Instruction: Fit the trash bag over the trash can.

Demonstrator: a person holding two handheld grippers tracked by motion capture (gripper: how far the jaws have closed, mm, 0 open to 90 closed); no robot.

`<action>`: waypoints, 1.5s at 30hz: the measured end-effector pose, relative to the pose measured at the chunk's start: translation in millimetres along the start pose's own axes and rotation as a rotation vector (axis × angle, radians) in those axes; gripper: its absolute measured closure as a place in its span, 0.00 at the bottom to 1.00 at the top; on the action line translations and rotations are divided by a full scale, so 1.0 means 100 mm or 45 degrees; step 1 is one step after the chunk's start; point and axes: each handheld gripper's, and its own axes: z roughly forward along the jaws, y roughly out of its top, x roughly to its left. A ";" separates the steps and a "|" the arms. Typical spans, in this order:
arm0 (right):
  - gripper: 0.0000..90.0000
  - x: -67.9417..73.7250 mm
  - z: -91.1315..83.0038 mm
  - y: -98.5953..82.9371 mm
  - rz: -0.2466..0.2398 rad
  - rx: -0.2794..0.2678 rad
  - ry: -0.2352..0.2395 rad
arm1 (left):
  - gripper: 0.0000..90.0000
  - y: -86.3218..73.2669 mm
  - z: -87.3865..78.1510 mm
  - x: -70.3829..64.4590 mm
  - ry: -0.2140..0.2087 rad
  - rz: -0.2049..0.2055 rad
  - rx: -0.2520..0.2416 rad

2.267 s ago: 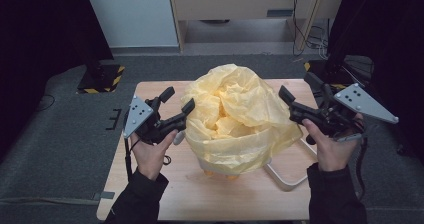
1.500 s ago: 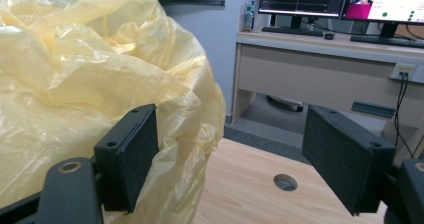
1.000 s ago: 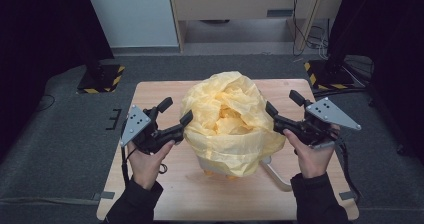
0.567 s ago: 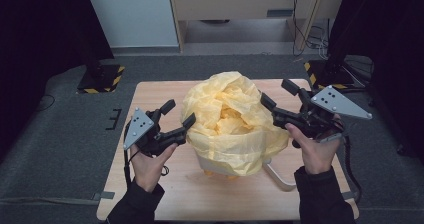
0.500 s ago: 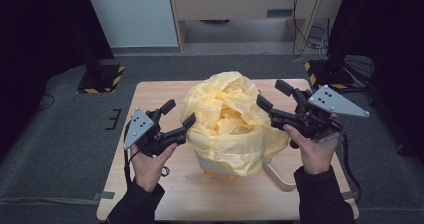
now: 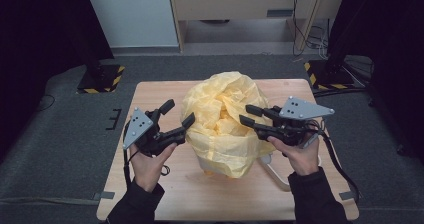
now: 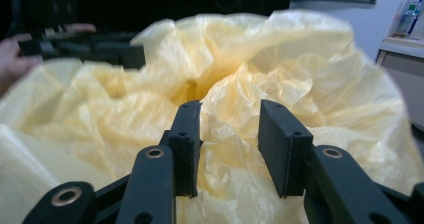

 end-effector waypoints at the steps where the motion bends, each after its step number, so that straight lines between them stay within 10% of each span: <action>1: 0.69 0.01 0.01 -0.02 -0.025 -0.023 -0.010 | 0.25 0.00 0.00 0.00 0.001 0.001 -0.001; 20: 0.36 -0.15 -0.18 0.35 0.147 -0.293 -0.062 | 0.25 -0.02 -0.01 0.02 -0.006 -0.006 -0.017; 45: 0.27 -0.03 0.28 0.95 0.113 -0.261 -0.047 | 0.25 -0.04 0.00 0.01 0.000 -0.015 -0.032</action>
